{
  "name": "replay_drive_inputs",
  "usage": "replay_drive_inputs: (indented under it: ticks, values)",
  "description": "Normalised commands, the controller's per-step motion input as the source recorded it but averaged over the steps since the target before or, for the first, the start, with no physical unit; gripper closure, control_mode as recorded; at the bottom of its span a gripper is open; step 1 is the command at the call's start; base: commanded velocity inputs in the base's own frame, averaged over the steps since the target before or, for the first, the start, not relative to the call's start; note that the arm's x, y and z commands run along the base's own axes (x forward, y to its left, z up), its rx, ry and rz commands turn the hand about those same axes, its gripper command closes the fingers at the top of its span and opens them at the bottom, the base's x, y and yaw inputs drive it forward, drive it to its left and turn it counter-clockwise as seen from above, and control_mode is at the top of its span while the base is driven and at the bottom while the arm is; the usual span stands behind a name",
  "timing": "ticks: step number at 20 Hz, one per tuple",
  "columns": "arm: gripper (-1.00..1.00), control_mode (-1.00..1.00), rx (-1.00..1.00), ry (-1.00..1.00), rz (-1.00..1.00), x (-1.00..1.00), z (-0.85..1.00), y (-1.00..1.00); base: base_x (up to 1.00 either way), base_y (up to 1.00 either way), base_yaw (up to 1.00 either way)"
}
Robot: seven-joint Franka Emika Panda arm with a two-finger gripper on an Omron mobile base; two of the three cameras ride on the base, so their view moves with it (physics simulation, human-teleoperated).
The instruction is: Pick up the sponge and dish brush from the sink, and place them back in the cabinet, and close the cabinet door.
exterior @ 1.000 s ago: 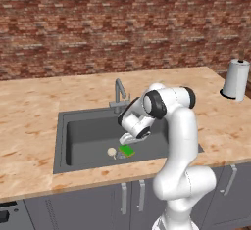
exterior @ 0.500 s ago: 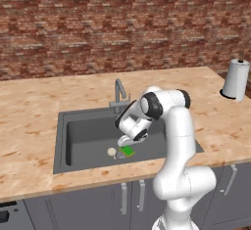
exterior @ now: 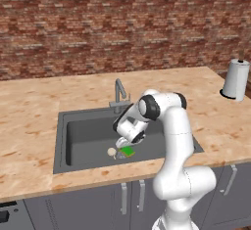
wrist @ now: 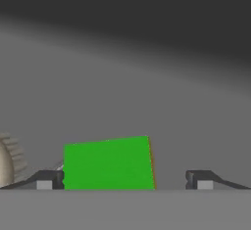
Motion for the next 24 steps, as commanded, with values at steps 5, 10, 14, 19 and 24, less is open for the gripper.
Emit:
replay_drive_inputs:
  ticks: [5, 10, 14, 19, 24]
  values:
    - [-1.00, -1.00, -0.01, 0.01, 0.00, 0.15, -0.19, 0.07, 0.00, 0.00, 0.00]
    - [-1.00, -1.00, -0.03, 0.02, 0.00, 0.13, -0.20, 0.03, 0.00, 0.00, 0.00]
    - [-1.00, -1.00, -0.01, 0.02, 0.00, 0.06, -0.20, 0.05, 0.00, 0.00, 0.00]
    - [-1.00, -1.00, 0.00, 0.01, 0.00, 0.00, -0.15, 0.09, 0.00, 0.00, 0.00]
    - [-1.00, -1.00, 0.00, 0.00, 0.00, 0.00, -0.10, 0.06, 0.00, 0.00, 0.00]
